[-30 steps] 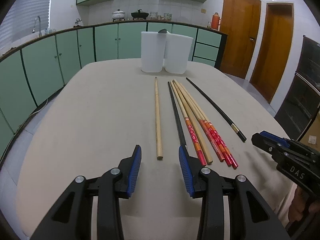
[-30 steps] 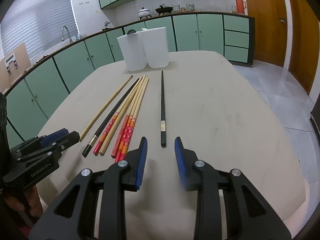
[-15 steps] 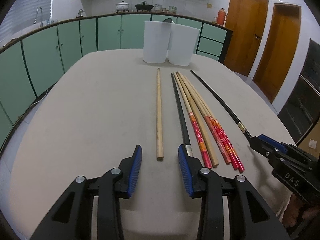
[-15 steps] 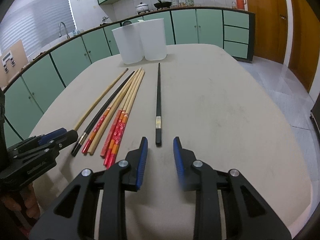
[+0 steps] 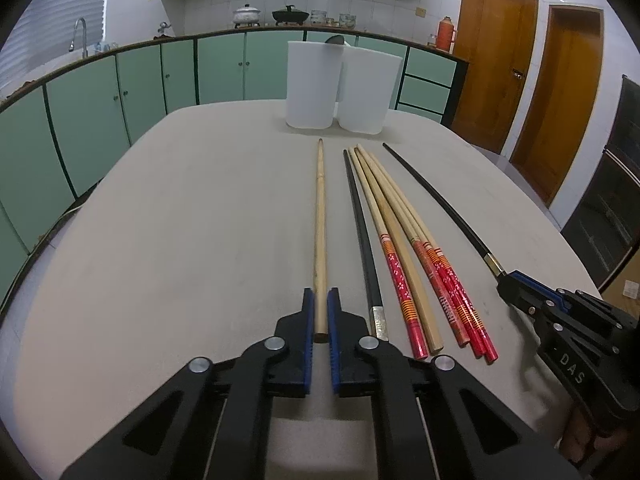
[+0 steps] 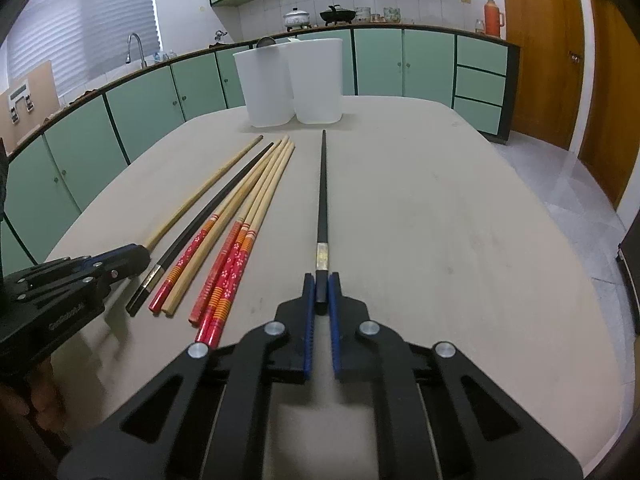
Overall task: Organize utensils
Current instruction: 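Carry both chopsticks to the caddy and drop them in with both tools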
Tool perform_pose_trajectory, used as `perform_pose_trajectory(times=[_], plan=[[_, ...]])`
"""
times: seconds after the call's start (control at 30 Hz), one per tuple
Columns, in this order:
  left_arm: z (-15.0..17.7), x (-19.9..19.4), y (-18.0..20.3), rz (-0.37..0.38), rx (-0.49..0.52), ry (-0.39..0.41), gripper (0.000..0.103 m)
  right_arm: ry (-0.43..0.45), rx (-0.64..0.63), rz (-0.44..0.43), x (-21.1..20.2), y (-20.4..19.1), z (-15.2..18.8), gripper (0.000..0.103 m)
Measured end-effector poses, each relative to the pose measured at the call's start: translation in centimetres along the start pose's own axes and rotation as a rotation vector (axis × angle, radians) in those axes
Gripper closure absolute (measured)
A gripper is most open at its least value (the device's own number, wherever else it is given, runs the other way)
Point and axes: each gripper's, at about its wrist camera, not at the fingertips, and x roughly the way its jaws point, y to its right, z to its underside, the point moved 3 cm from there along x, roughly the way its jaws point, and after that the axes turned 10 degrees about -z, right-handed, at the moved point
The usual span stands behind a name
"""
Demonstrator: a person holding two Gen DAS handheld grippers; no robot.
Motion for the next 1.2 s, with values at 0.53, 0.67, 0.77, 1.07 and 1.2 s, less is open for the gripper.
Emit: perform_pose_trajectory(times=[0.53,0.67,0.77,1.07,1.2], plan=[[-9.6,-9.6,-0.3,0.016,0.039,0.257,0.097,0.175,-0.1,-0.006,-7.6,-0.8,-10.1,0.097],[-13.2,-10.6,-0.5,0.047,0.021,0.306,0.097,0.212,-0.111,-0.02,-8.6,-0.9,-14.1,0.097],[-15.5,-11.1,-0.6,0.057,0.013,0.345,0.097,0.229,-0.112,-0.03,-9.2,-0.9,-16.7,0.097],[-21.6,-13.5,-1.3,0.095,-0.016,0.45,0.097,0.262,-0.122,-0.083,-9.7,-0.8,-23.9,0.097],[-24.2,-14.4,-1.7,0.087,-0.014,0.504,0.097,0.304,-0.12,-0.111,-10.2,-0.5,-27.5,0.097]])
